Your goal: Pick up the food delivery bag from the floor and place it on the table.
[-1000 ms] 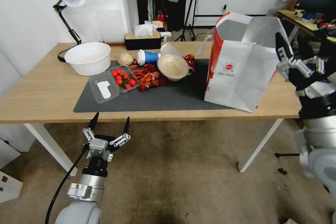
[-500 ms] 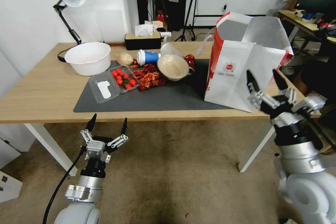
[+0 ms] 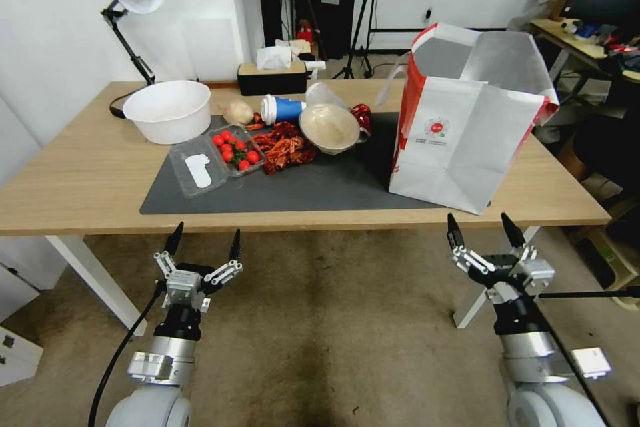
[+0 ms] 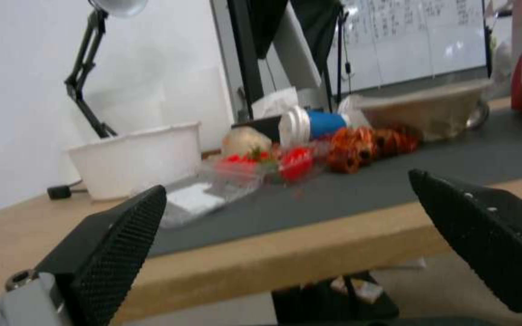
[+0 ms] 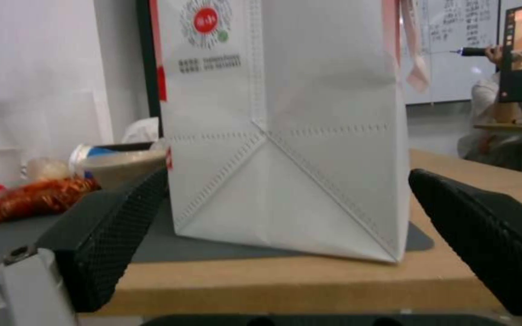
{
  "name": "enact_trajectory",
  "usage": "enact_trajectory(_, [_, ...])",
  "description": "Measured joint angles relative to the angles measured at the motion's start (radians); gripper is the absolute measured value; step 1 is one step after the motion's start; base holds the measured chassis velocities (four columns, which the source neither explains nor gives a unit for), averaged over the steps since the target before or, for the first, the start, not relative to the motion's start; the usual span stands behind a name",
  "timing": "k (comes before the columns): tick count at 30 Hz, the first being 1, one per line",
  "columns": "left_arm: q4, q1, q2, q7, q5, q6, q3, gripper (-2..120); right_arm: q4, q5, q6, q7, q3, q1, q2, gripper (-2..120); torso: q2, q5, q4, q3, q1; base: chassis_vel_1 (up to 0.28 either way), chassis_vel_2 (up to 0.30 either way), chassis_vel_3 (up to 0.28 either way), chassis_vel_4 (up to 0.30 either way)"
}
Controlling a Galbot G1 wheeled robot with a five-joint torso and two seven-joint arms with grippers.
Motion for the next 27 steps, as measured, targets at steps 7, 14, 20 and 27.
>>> enact_trajectory(7, [0.015, 0.012, 0.001, 0.001, 0.016, 0.064, -0.01, 100, -0.03, -0.009, 0.014, 0.001, 0.008, 0.008, 0.005, 100, 0.0, 0.0, 0.0, 0.0, 0.0, 0.0, 0.0, 0.0, 0.0])
enact_trajectory(14, [0.044, 0.014, 0.0, 0.004, 0.022, 0.076, -0.017, 100, -0.055, -0.025, 0.019, 0.002, 0.015, 0.019, 0.007, 100, 0.0, -0.0001, 0.0, 0.0, 0.0, 0.0, 0.0, 0.0, 0.0])
enact_trajectory(20, [0.048, 0.01, -0.001, -0.002, 0.021, 0.068, -0.018, 100, -0.083, -0.038, 0.019, 0.004, 0.019, 0.019, 0.011, 100, 0.0, 0.0, 0.0, 0.0, 0.0, 0.0, 0.0, 0.0, 0.0])
enact_trajectory(27, [0.052, 0.006, 0.0, -0.013, 0.02, 0.065, -0.018, 100, -0.119, -0.049, 0.004, 0.0, 0.023, 0.023, 0.014, 100, 0.0, 0.0001, 0.0, 0.0, 0.0, 0.0, 0.0, 0.0, 0.0])
